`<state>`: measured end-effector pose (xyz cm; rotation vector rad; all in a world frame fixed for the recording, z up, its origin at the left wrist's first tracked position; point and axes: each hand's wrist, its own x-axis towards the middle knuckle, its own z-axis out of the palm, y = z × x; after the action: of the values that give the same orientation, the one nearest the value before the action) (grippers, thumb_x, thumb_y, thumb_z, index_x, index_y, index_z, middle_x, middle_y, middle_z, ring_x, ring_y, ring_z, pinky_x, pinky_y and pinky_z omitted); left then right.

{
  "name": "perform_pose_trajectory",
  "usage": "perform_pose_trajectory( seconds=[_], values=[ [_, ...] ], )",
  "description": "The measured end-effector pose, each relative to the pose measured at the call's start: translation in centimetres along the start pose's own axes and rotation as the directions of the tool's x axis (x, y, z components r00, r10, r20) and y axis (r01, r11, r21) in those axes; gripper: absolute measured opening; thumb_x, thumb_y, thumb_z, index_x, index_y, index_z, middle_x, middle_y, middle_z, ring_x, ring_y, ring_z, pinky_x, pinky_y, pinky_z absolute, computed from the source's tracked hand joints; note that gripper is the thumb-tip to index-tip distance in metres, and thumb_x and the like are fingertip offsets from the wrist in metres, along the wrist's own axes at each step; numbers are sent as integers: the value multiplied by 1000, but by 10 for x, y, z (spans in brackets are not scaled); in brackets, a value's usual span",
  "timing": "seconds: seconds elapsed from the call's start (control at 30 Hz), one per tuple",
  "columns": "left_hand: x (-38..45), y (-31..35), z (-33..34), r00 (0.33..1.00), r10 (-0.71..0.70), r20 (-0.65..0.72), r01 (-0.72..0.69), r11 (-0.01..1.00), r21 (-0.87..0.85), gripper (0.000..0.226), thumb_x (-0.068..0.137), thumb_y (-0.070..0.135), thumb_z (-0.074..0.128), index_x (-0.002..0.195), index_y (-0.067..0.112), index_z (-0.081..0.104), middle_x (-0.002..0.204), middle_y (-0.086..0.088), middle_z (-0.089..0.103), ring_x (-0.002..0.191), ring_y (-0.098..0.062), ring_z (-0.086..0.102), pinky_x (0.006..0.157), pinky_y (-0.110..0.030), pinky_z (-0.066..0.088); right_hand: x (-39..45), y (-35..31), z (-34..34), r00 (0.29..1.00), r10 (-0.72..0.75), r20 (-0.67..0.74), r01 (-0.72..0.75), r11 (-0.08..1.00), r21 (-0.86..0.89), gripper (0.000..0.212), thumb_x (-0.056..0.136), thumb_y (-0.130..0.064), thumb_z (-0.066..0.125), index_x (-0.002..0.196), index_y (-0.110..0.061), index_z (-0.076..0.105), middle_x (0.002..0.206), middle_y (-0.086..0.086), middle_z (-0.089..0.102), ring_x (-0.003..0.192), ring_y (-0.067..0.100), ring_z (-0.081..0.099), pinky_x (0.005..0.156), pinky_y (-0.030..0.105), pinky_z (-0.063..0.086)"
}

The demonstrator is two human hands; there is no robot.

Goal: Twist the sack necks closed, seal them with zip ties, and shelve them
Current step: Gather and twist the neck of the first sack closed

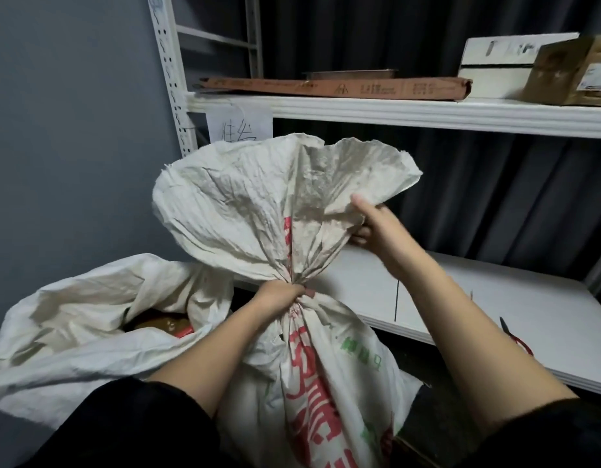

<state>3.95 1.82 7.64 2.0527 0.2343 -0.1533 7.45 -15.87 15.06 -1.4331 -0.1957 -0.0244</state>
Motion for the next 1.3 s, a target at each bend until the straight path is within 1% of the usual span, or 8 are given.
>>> perform_pose_trajectory(
  seconds=[0.17, 0.33, 0.47, 0.63, 0.73, 0.9, 1.1, 1.3],
  values=[
    [-2, 1, 8, 996, 74, 57, -88, 951, 297, 48, 88, 43, 60, 119, 7, 64, 124, -11, 63, 113, -23, 59, 88, -23, 44, 10, -10, -10, 902, -202, -382, 177, 979, -101, 16, 93, -27, 55, 83, -18, 62, 80, -5, 64, 71, 5, 58, 64, 22, 47],
    [-1, -6, 5, 995, 17, 95, -62, 870, 488, 45, 81, 47, 55, 109, 13, 65, 114, -8, 66, 105, -25, 62, 81, -25, 45, 12, -13, -34, 837, -77, -541, 15, 993, -119, 17, 88, -26, 49, 72, -19, 51, 67, -5, 50, 68, 14, 45, 58, 25, 34],
    [9, -8, -8, 999, -16, -31, 17, 1000, 20, 40, 84, 20, 65, 121, 5, 60, 119, -8, 62, 107, -21, 59, 83, -21, 42, 0, 4, -45, 993, 113, -39, -116, 990, -79, 40, 92, -53, 49, 117, -21, 53, 84, -10, 66, 75, 3, 63, 78, 31, 46],
    [3, 15, 8, 992, 54, 114, -21, 961, -275, 35, 75, 27, 76, 106, 11, 70, 105, -3, 72, 97, -17, 67, 89, -27, 51, -28, 51, -8, 867, 364, 341, -81, 777, -624, 89, 73, -42, 79, 142, -9, 36, 139, 0, 46, 125, 12, 47, 110, 33, 37],
    [7, 29, 18, 997, 48, 62, -21, 927, -375, 59, 53, 39, 81, 102, 7, 72, 96, -8, 74, 92, -21, 70, 86, -29, 54, -35, 66, 21, 916, 215, 338, -51, 900, -434, 49, 78, -6, 76, 119, 0, 51, 112, 13, 66, 94, 12, 63, 86, 21, 53],
    [19, 51, 12, 981, 92, 172, -33, 946, -323, 60, 53, 53, 79, 97, 12, 73, 95, -8, 74, 94, -20, 69, 95, -32, 50, -29, 75, 37, 977, 60, 205, -18, 980, -200, 51, 77, 8, 70, 117, -8, 43, 91, 13, 65, 76, 20, 64, 66, 25, 55],
    [19, 75, -18, 877, 173, 449, -150, 985, -86, 50, 73, 52, 70, 111, 19, 67, 111, -1, 71, 105, -15, 66, 96, -29, 49, -18, 68, 27, 1000, 7, 14, -6, 999, -33, 25, 81, -3, 68, 104, -13, 68, 99, 6, 73, 93, 16, 69, 86, 26, 53],
    [19, 36, 5, 899, 249, 360, -278, 960, 30, 54, 78, 23, 73, 123, 17, 43, 102, 5, 61, 86, -3, 59, 78, -14, 52, -13, 62, 5, 971, 219, -94, -192, 952, 237, 22, 84, -7, 64, 103, 5, 69, 89, 17, 73, 81, 27, 69, 77, 33, 57]
  ],
)
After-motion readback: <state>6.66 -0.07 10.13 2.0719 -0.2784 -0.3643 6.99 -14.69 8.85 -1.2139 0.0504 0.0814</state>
